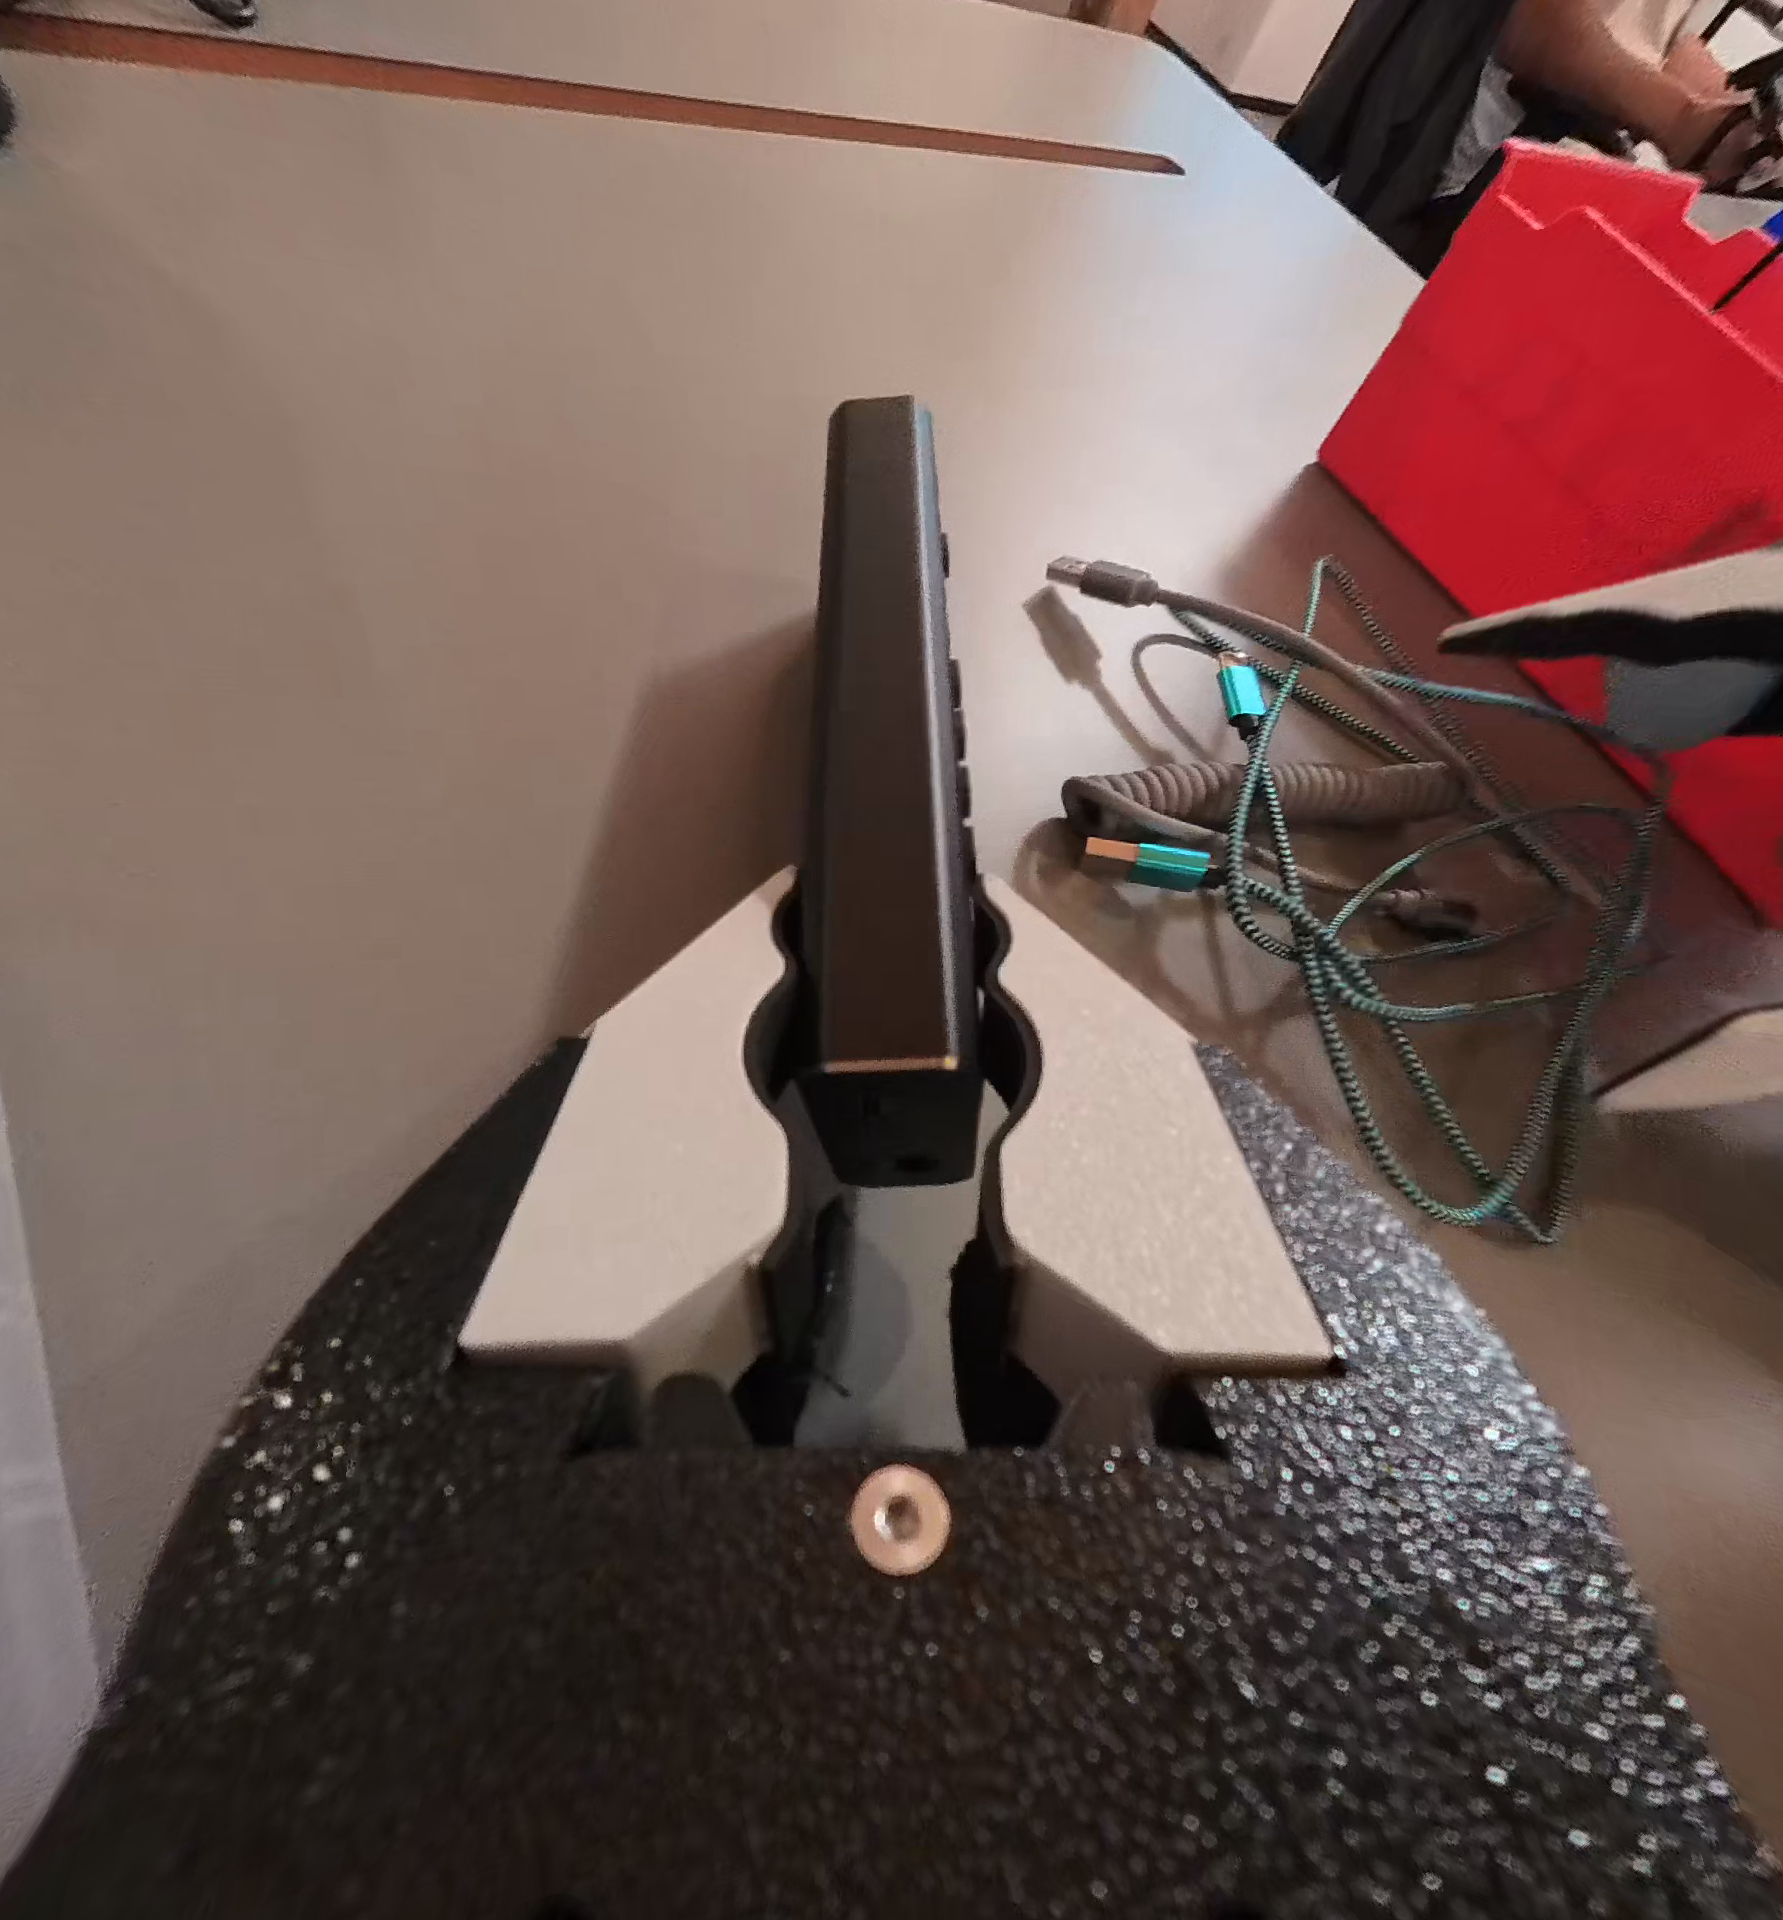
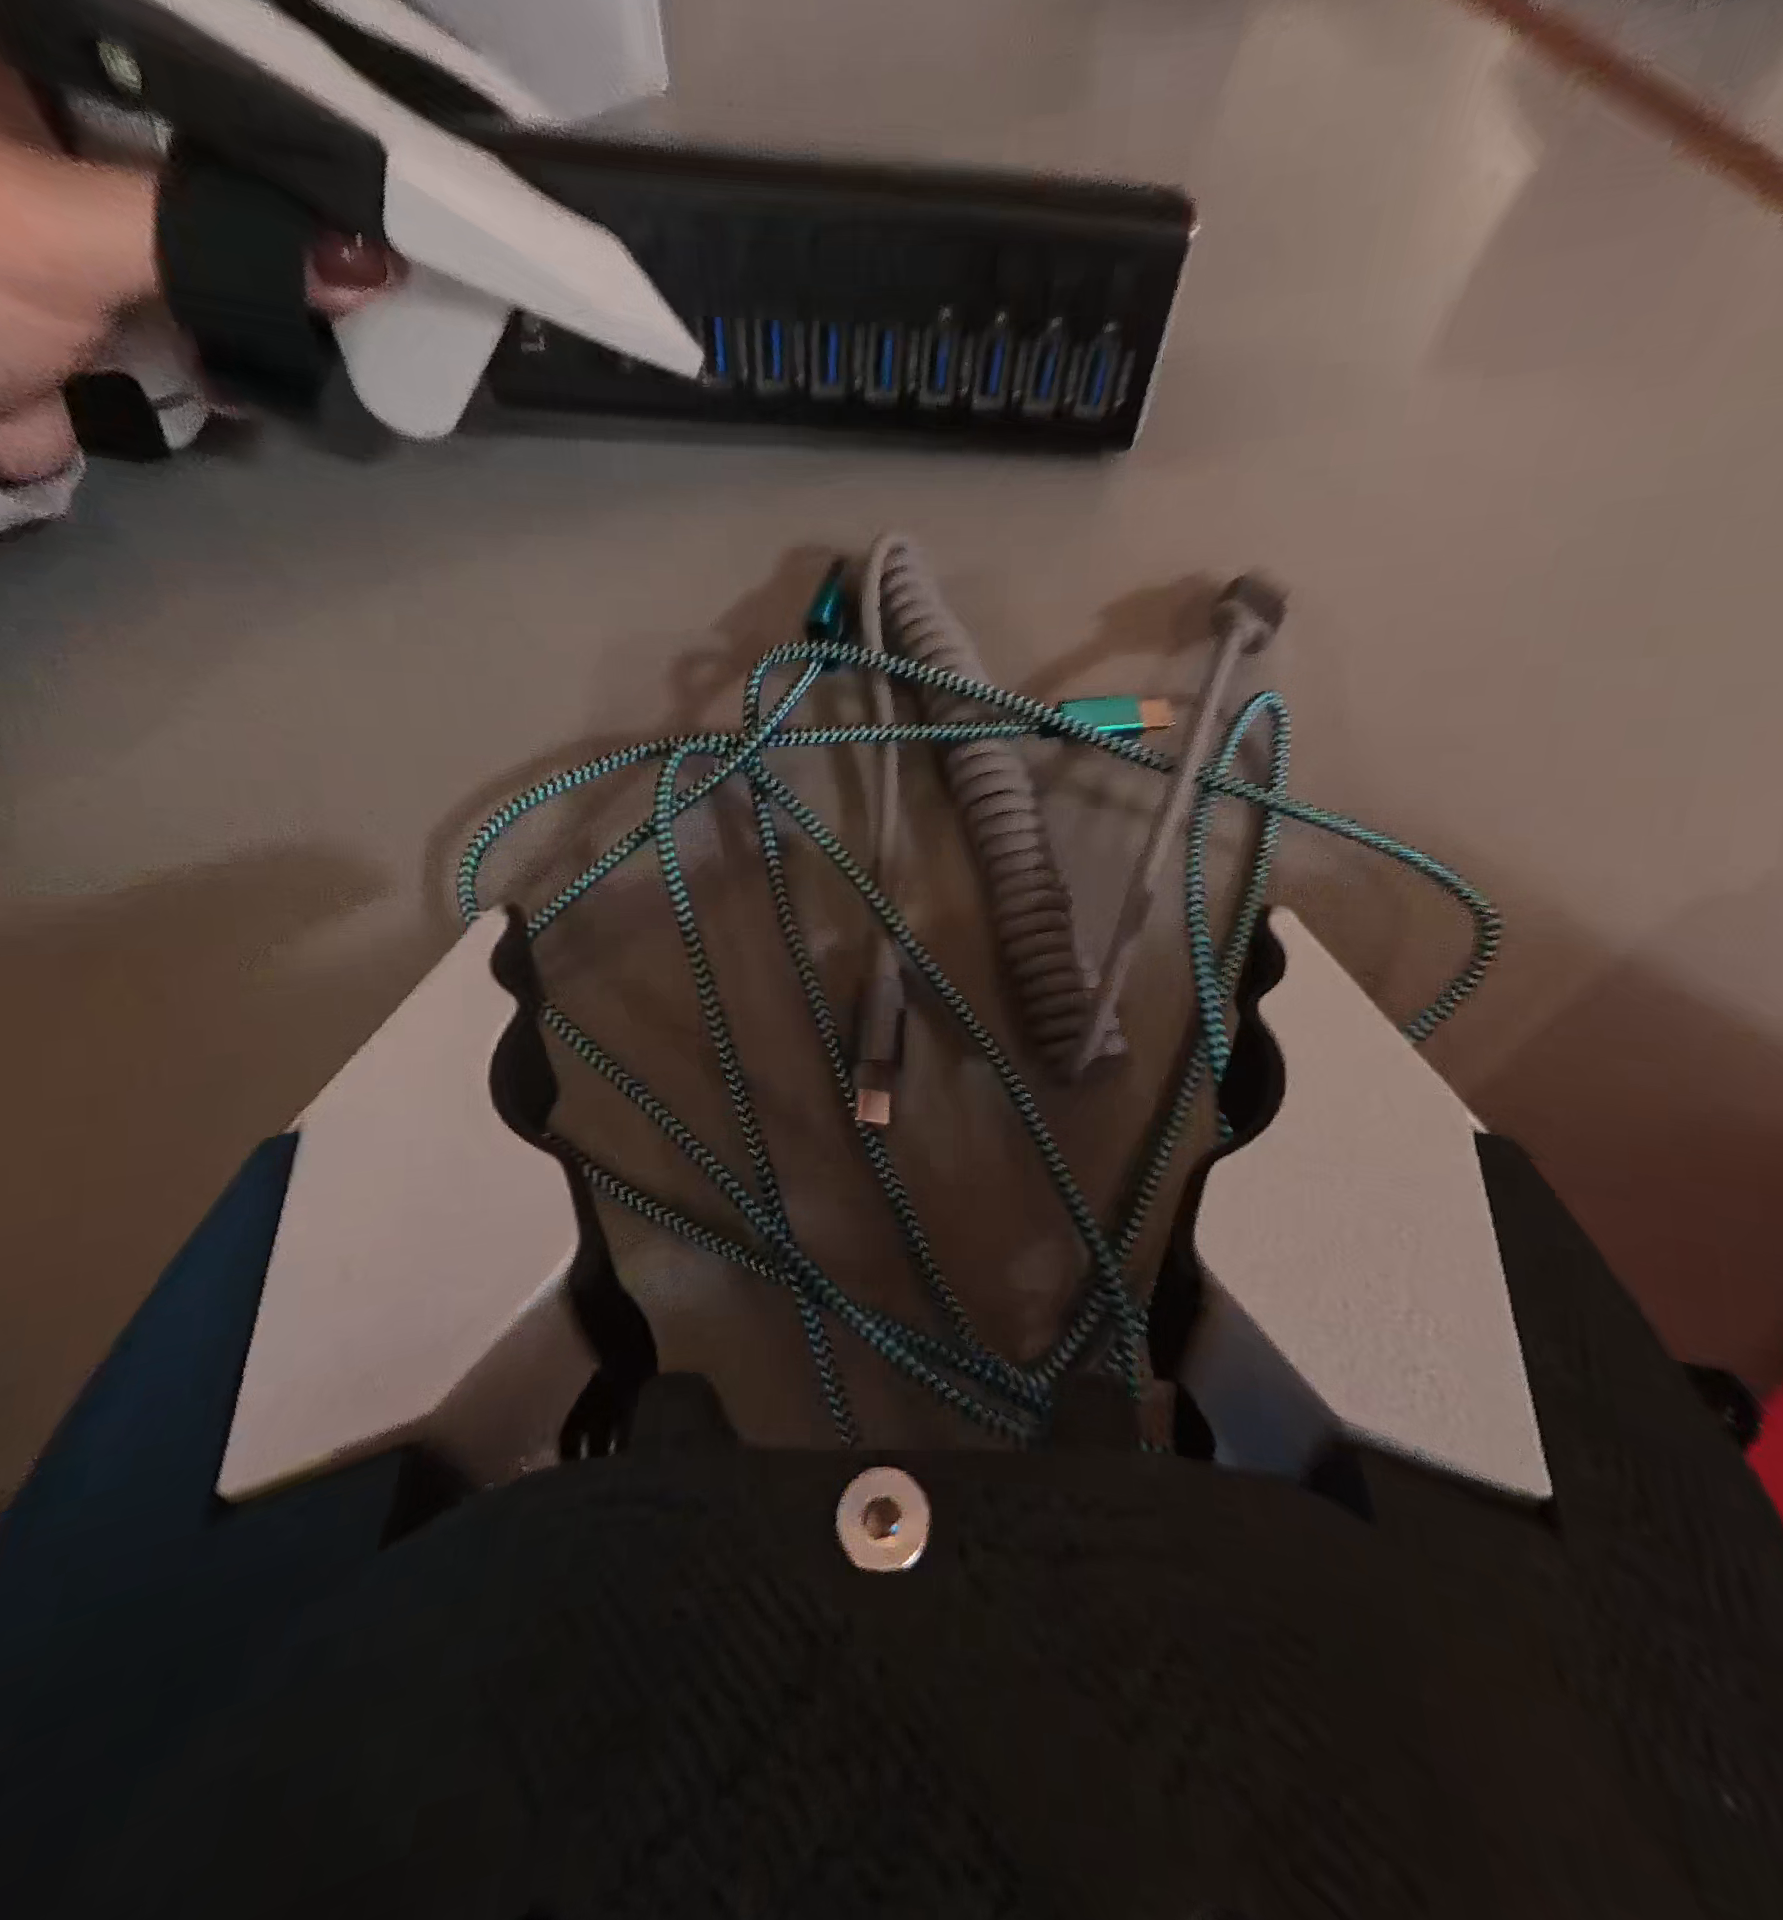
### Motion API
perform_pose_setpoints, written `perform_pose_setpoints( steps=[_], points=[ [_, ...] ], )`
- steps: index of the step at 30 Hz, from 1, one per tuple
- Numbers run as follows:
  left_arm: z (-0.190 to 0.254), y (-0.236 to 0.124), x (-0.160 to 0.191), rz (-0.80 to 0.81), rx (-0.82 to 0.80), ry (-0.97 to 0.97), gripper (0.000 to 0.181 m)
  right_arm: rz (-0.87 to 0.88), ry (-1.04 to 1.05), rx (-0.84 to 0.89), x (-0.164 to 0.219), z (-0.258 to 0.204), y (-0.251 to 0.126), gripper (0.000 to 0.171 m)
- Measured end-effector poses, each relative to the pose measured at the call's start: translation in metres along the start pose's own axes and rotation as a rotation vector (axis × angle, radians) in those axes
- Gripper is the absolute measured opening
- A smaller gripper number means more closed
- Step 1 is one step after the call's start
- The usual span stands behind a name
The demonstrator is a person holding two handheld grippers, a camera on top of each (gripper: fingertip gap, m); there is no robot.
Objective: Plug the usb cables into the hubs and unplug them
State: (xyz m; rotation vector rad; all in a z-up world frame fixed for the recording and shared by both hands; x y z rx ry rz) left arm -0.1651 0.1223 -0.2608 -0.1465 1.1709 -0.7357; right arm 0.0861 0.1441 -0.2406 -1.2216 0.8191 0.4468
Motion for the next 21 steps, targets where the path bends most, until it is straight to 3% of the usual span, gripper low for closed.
perform_pose_setpoints(
  steps=[1,7,12,14,18,21],
  points=[
    [0.001,0.000,0.000,0.003,0.025,-0.021,0.028,-0.003,0.001,-0.016,0.002,-0.001,0.005,0.135],
    [0.002,-0.002,-0.001,0.029,0.088,-0.062,0.028,-0.120,-0.050,-0.033,0.002,0.000,0.033,0.138],
    [0.012,-0.010,-0.007,0.126,0.083,0.071,0.034,-0.137,0.000,-0.055,-0.001,0.005,0.040,0.122],
    [0.015,-0.011,-0.008,0.135,0.048,0.138,0.034,-0.133,0.029,-0.069,-0.001,0.005,0.041,0.109],
    [0.023,-0.011,-0.009,0.154,0.016,0.228,0.034,-0.109,0.044,-0.058,-0.004,-0.001,0.040,0.058],
    [0.026,-0.013,-0.009,0.170,-0.013,0.284,0.033,-0.103,0.002,0.001,-0.007,-0.007,0.039,0.035]
  ],
)
Point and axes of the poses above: each gripper's, where its closed fingertips meet, y out along the fingers, x out of its underside, z = x × y across the jaws, the point moved 9 cm from there along -y, back along the fingers, and after that the axes turned 7 degrees about -y, right-handed, at the moved point
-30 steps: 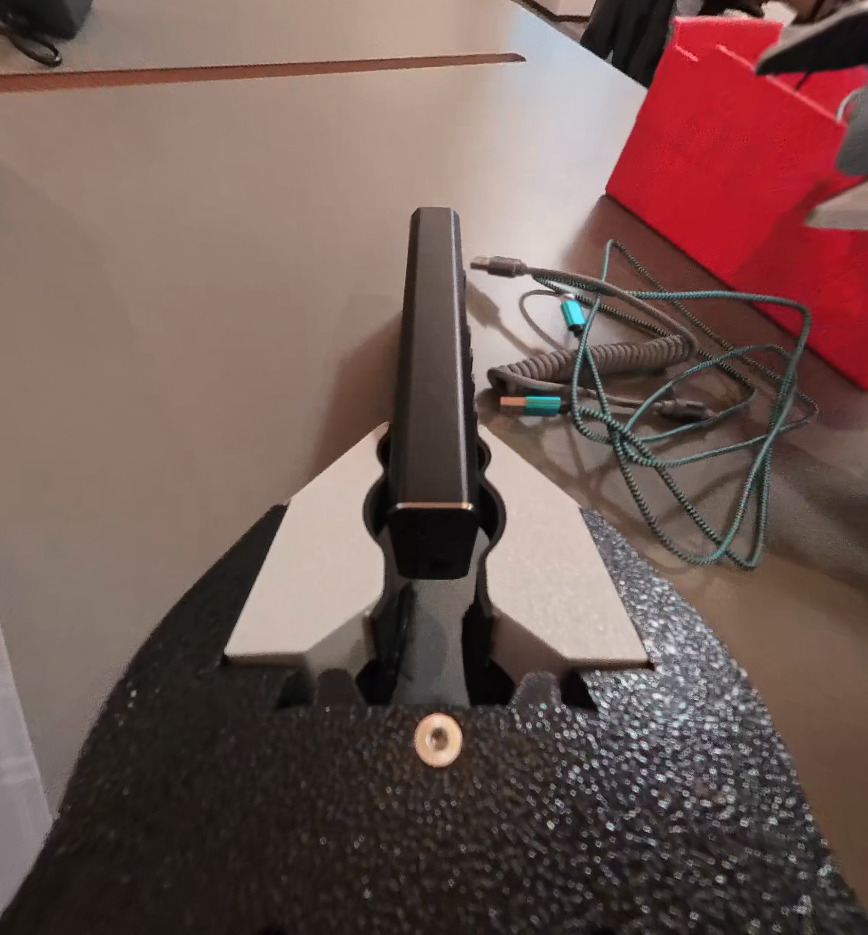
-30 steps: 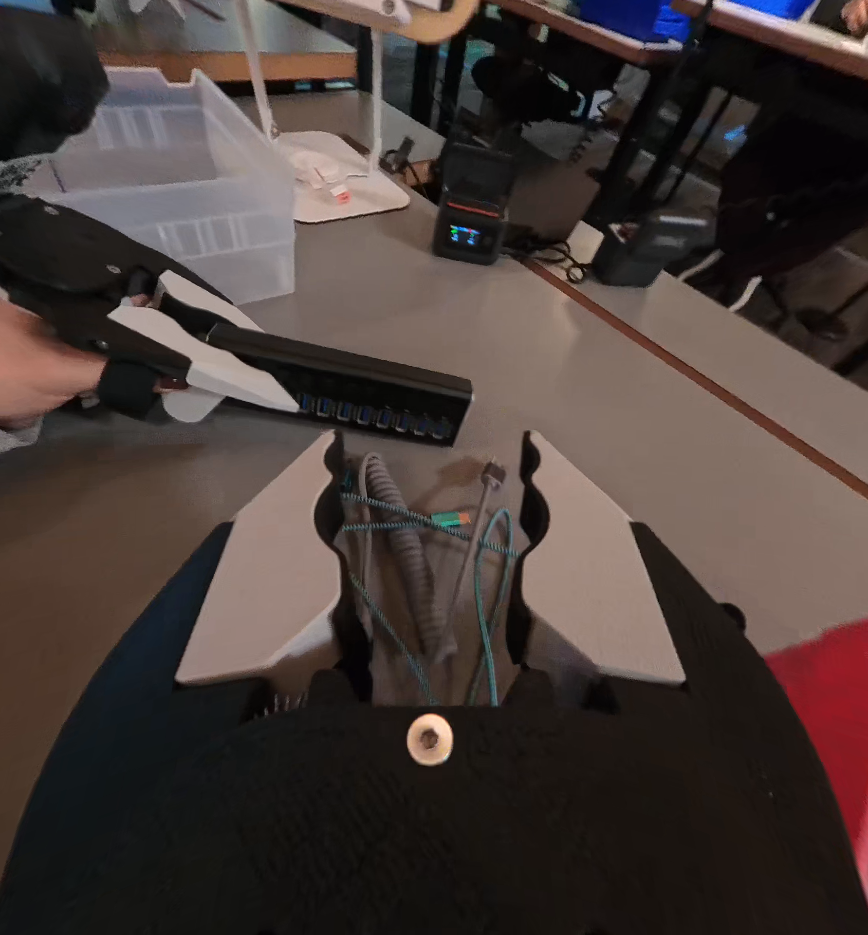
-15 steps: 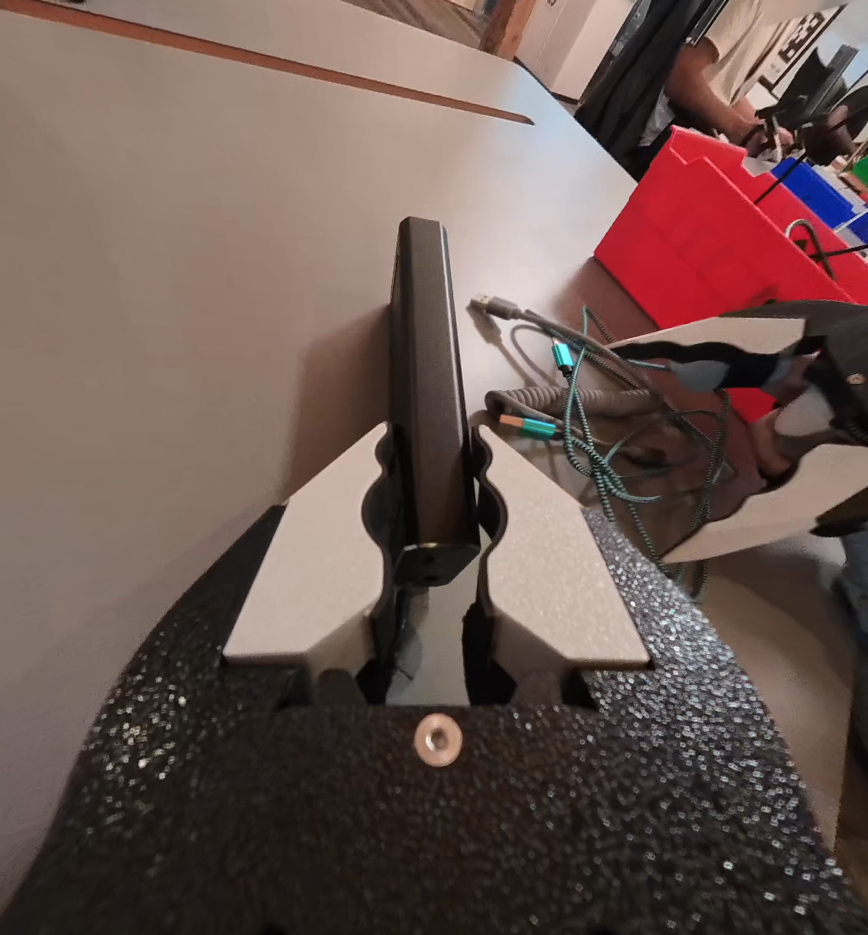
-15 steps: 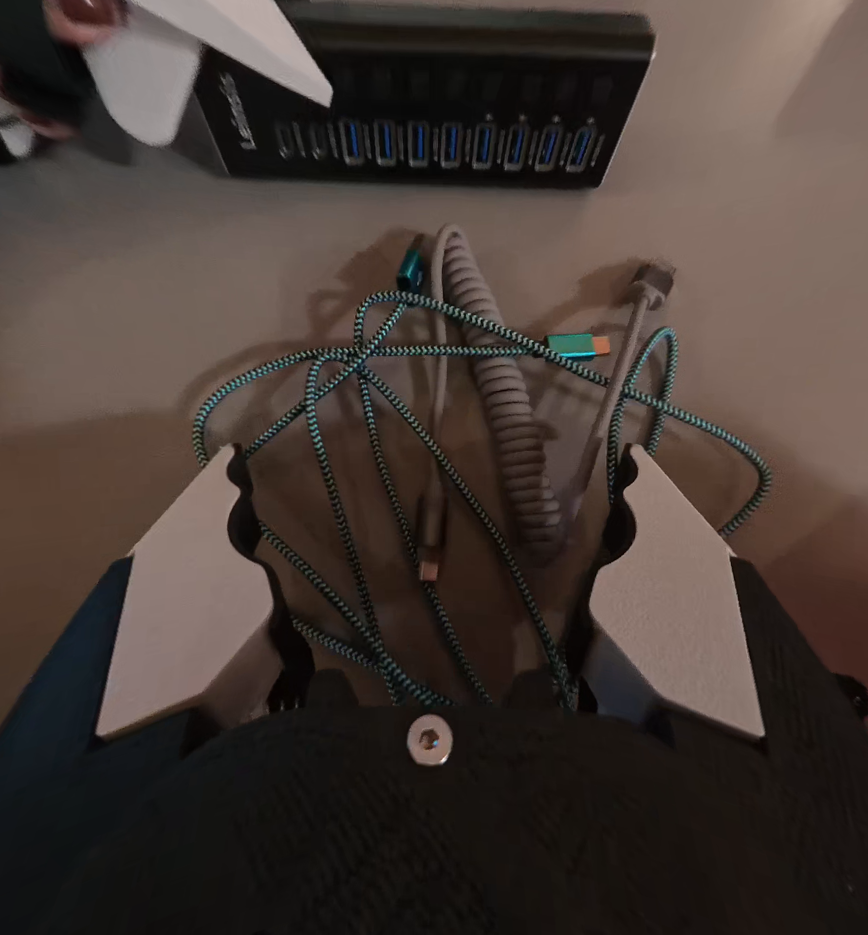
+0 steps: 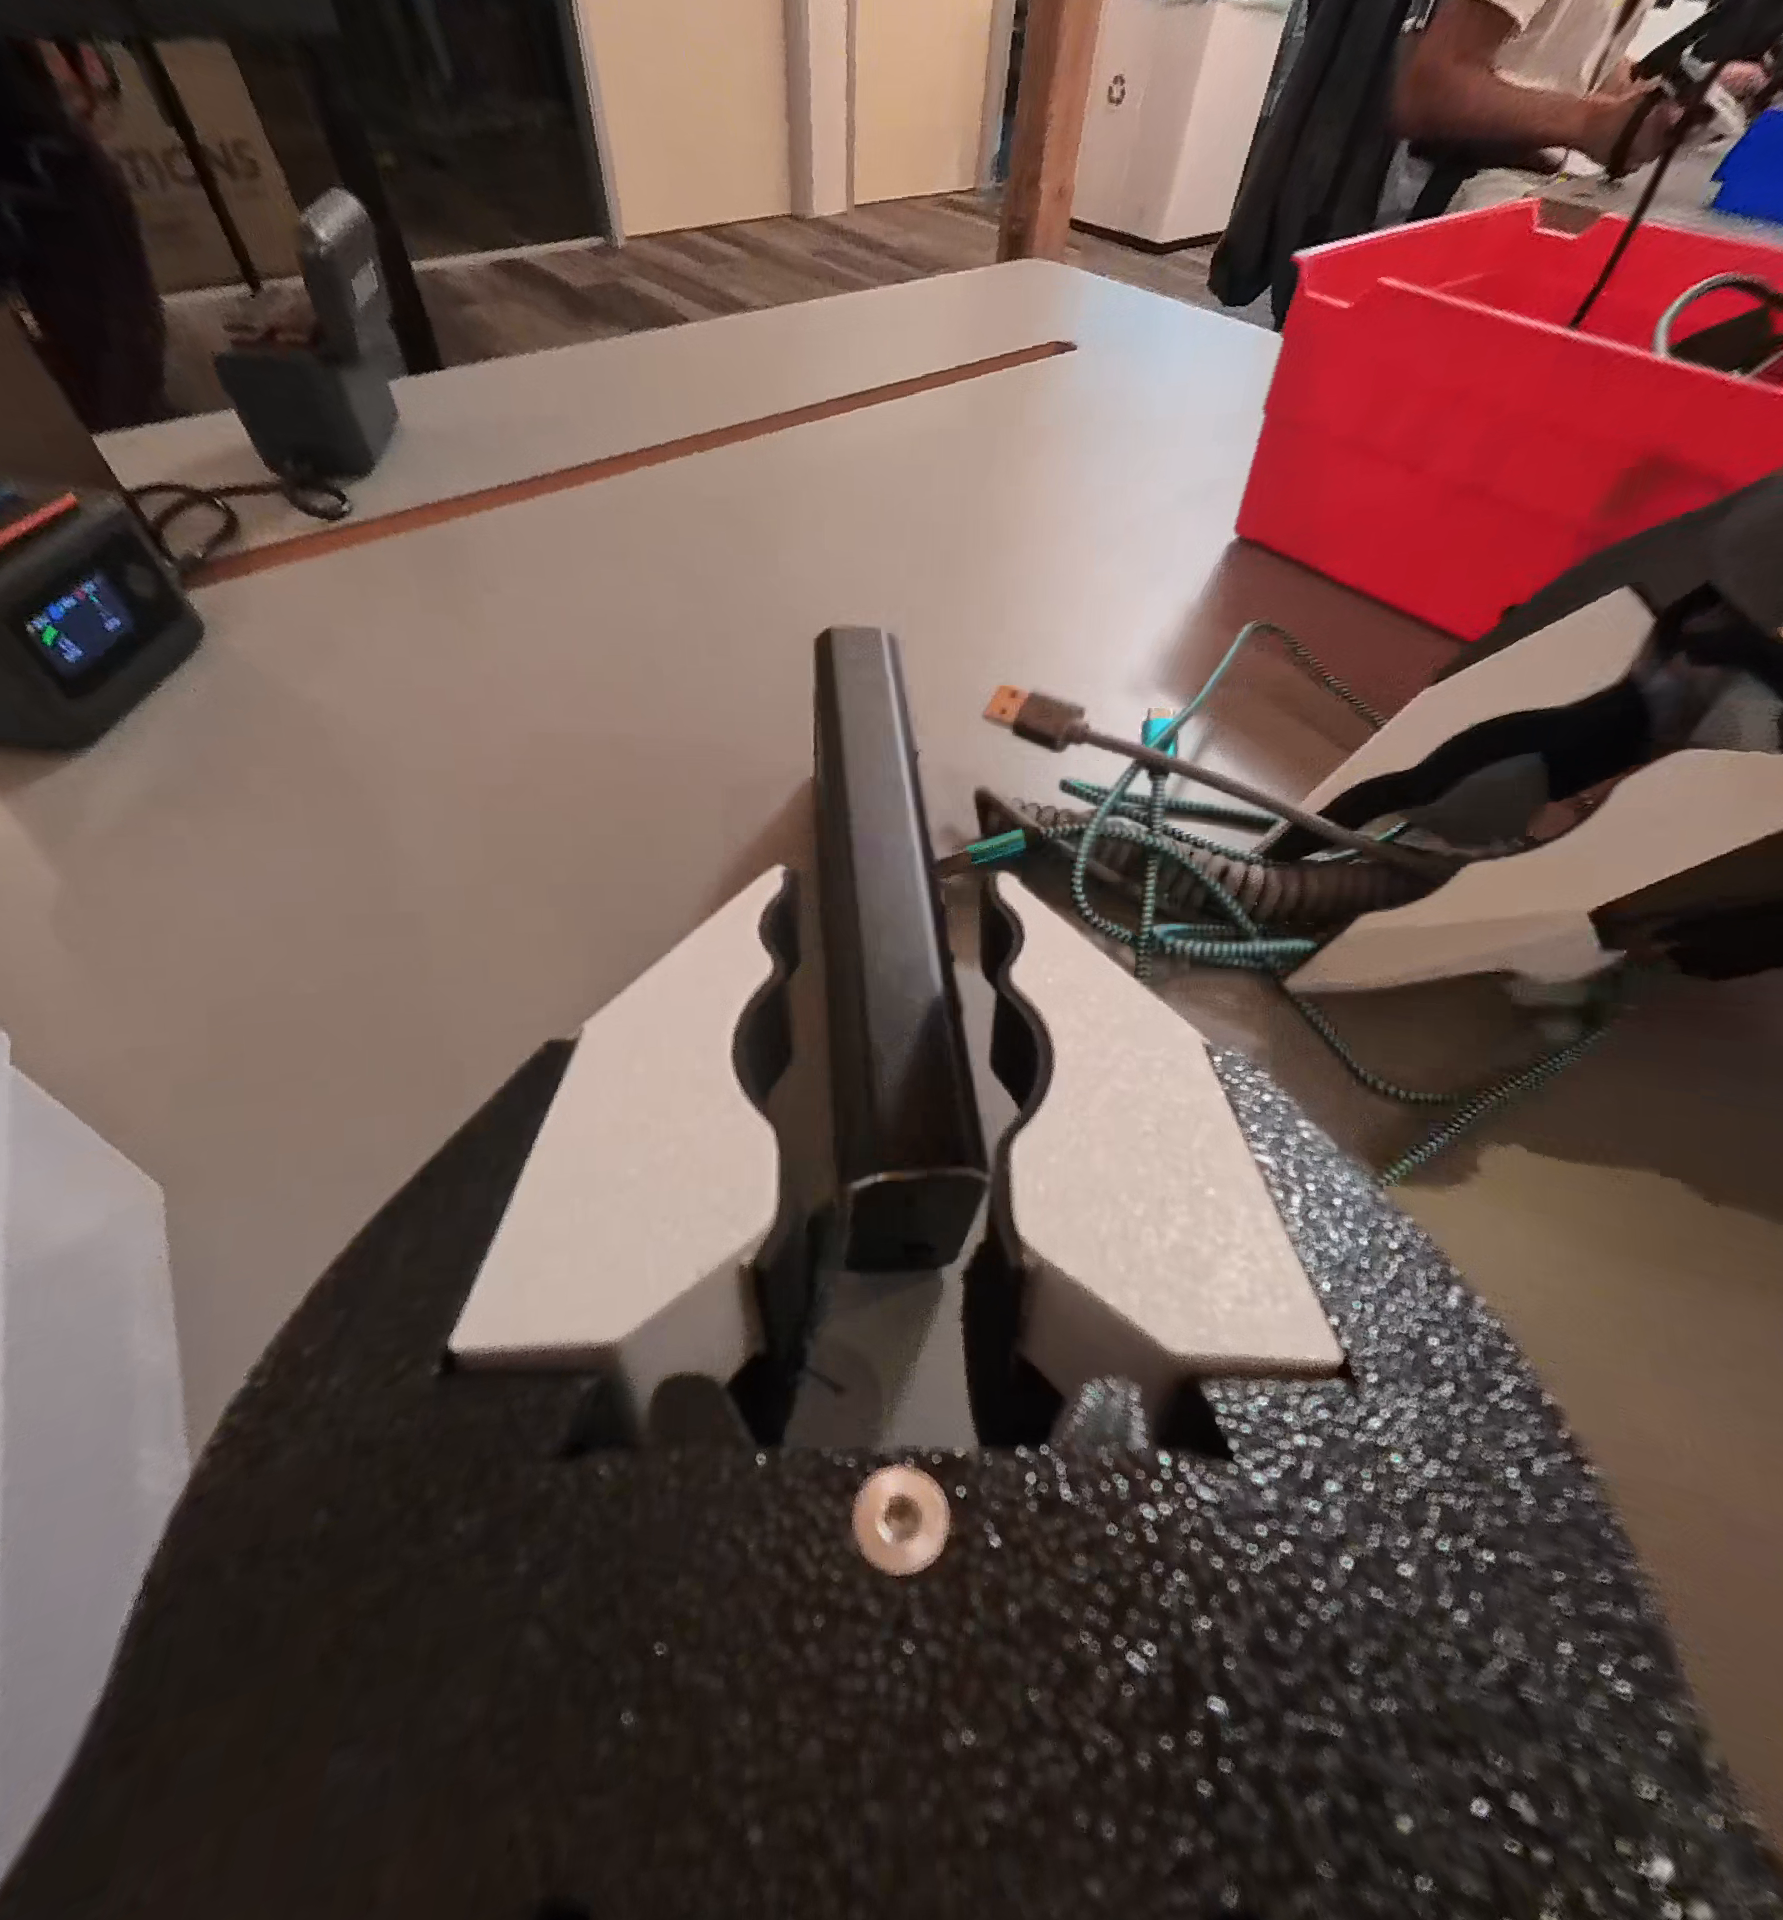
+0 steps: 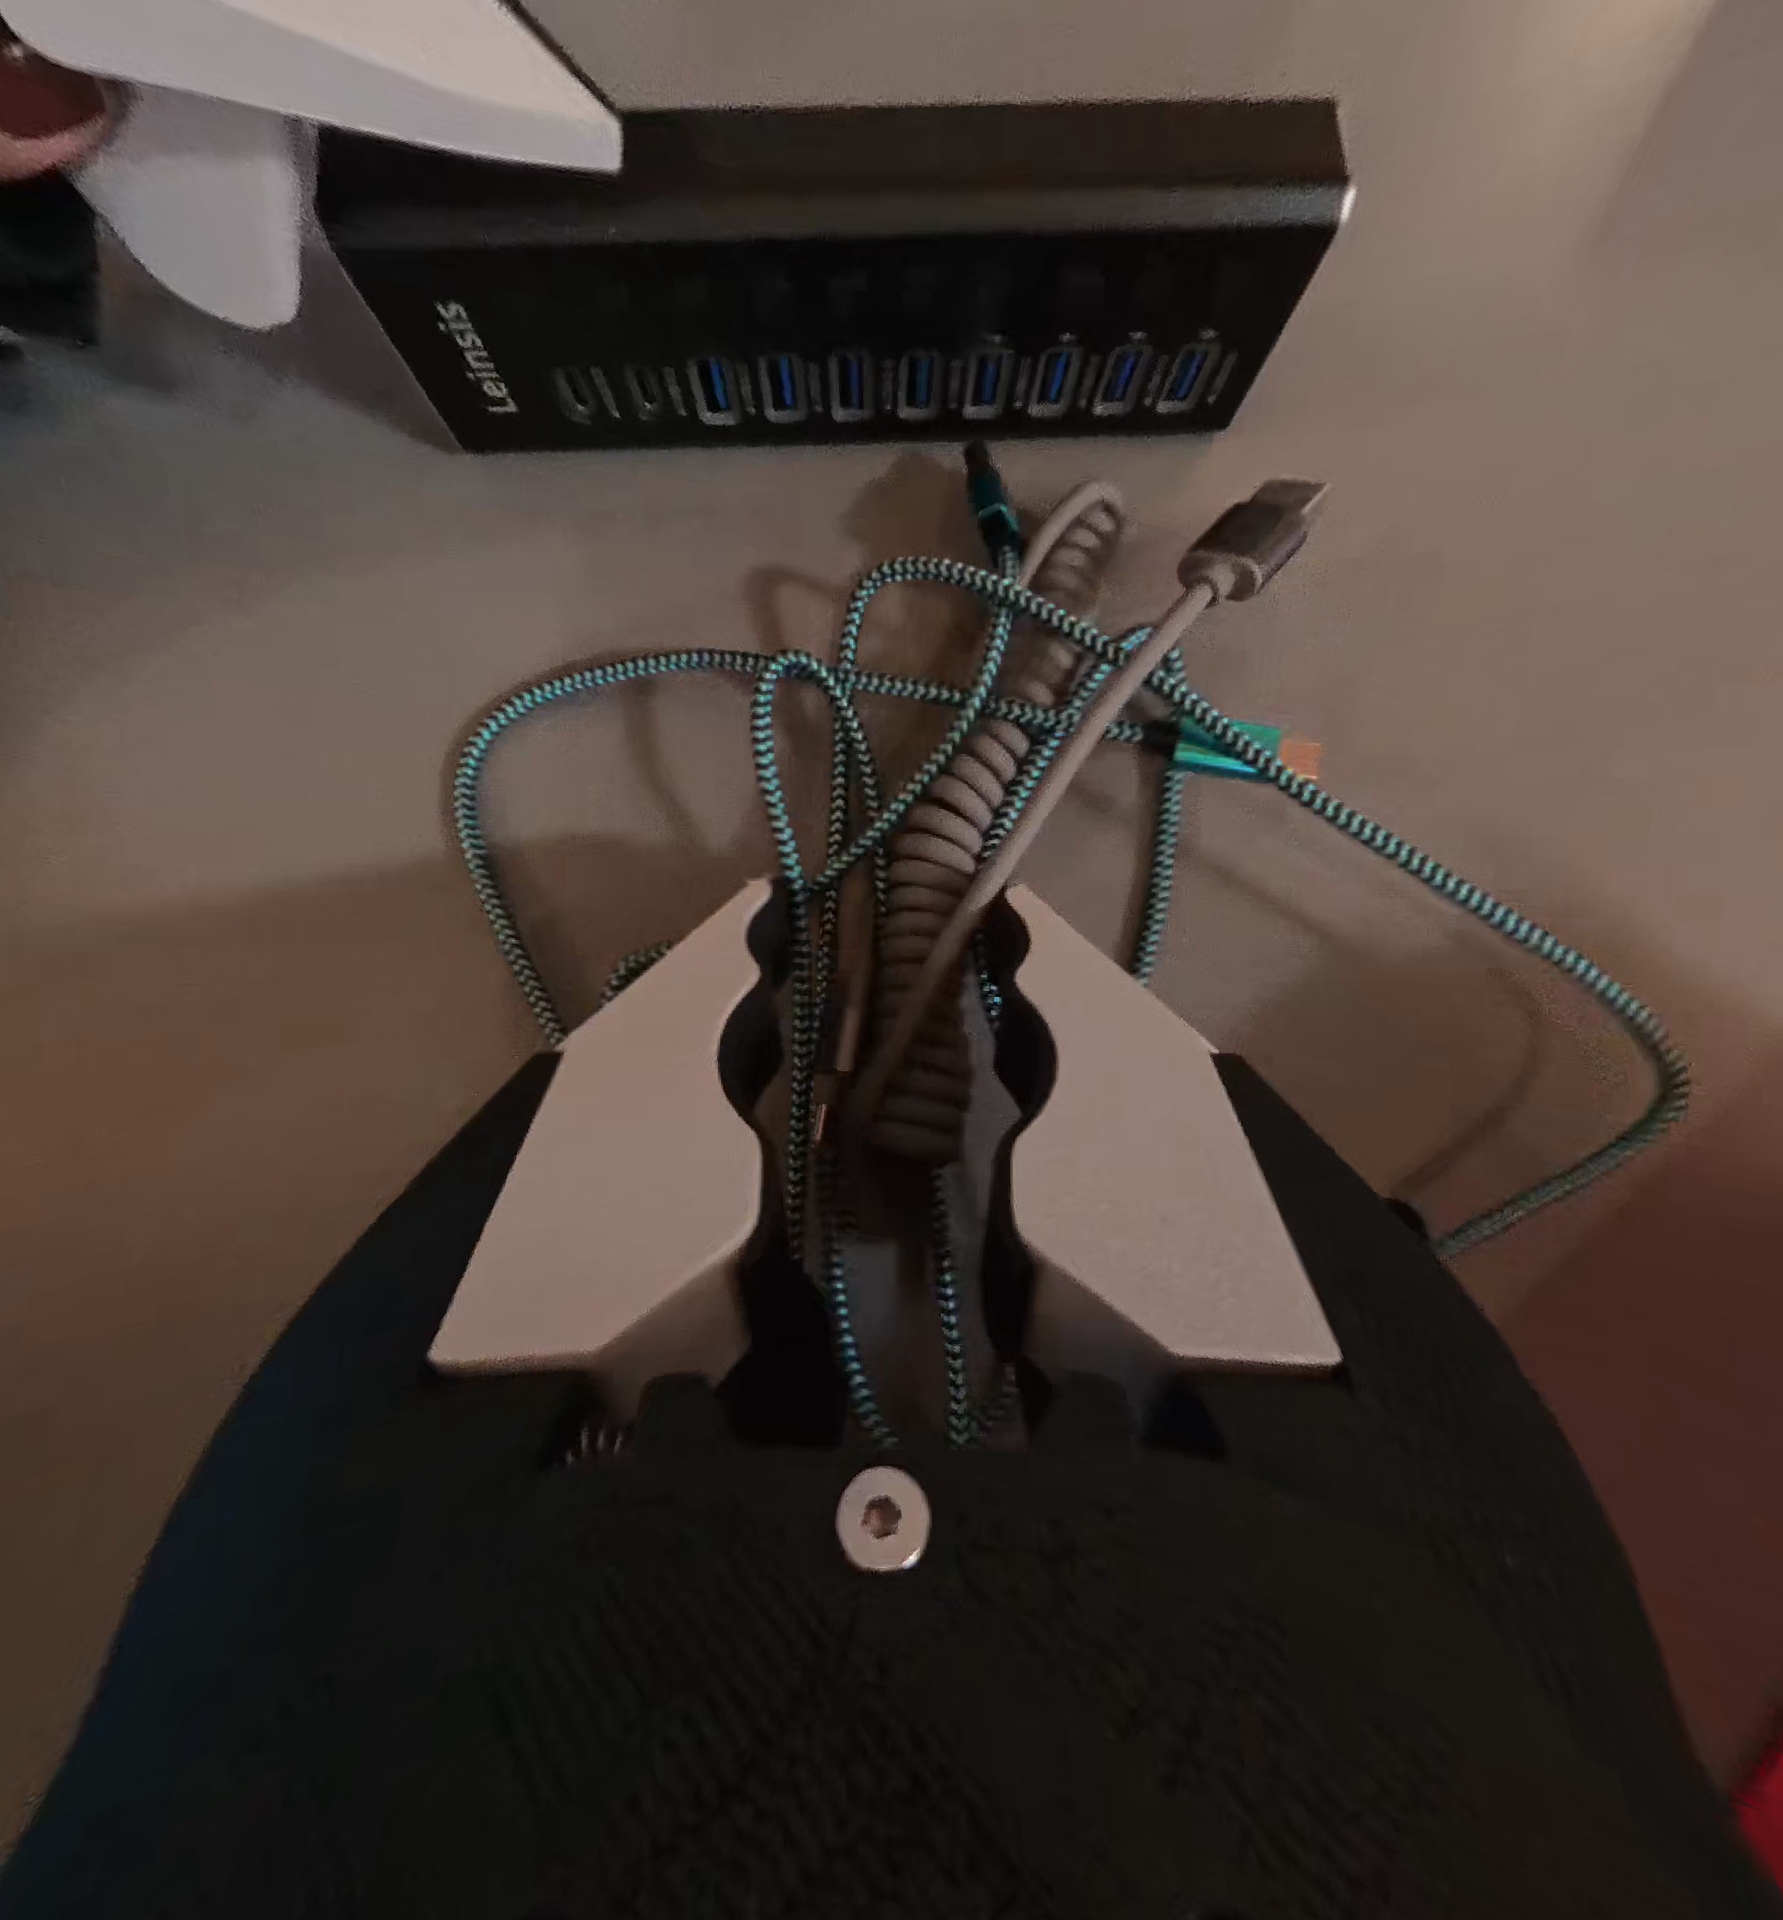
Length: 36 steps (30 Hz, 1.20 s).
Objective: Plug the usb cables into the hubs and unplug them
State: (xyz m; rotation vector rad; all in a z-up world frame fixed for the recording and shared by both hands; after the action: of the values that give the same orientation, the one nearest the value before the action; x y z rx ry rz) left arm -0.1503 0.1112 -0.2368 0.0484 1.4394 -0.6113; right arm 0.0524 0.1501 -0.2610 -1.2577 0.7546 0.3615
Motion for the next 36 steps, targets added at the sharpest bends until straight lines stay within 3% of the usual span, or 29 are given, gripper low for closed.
perform_pose_setpoints(
  steps=[3,9,16,21,28,31,33,36],
  points=[
    [0.002,-0.001,-0.001,0.014,-0.009,0.030,0.031,-0.028,-0.128,0.151,-0.003,-0.004,-0.005,0.010],
    [0.001,0.000,0.000,0.003,-0.011,0.028,0.030,-0.044,-0.197,0.161,-0.003,-0.008,-0.011,0.003],
    [0.000,0.000,0.000,0.002,-0.005,0.017,0.030,0.015,-0.156,0.150,-0.004,-0.003,-0.026,0.005],
    [0.000,0.002,0.002,-0.013,0.001,0.002,0.030,0.068,-0.081,0.107,-0.005,0.004,-0.036,0.027],
    [-0.001,0.002,0.002,-0.016,0.003,-0.004,0.030,0.011,-0.076,0.032,-0.006,0.004,-0.024,0.033],
    [-0.001,0.002,0.002,-0.017,0.005,-0.008,0.030,-0.014,-0.082,0.044,-0.007,0.006,-0.019,0.030],
    [-0.001,0.002,0.002,-0.015,0.009,-0.011,0.030,-0.036,-0.102,0.073,-0.007,0.007,-0.018,0.007],
    [-0.001,0.003,0.002,-0.017,0.011,-0.011,0.030,-0.023,-0.124,0.119,-0.010,0.007,-0.025,0.005]
  ],
)
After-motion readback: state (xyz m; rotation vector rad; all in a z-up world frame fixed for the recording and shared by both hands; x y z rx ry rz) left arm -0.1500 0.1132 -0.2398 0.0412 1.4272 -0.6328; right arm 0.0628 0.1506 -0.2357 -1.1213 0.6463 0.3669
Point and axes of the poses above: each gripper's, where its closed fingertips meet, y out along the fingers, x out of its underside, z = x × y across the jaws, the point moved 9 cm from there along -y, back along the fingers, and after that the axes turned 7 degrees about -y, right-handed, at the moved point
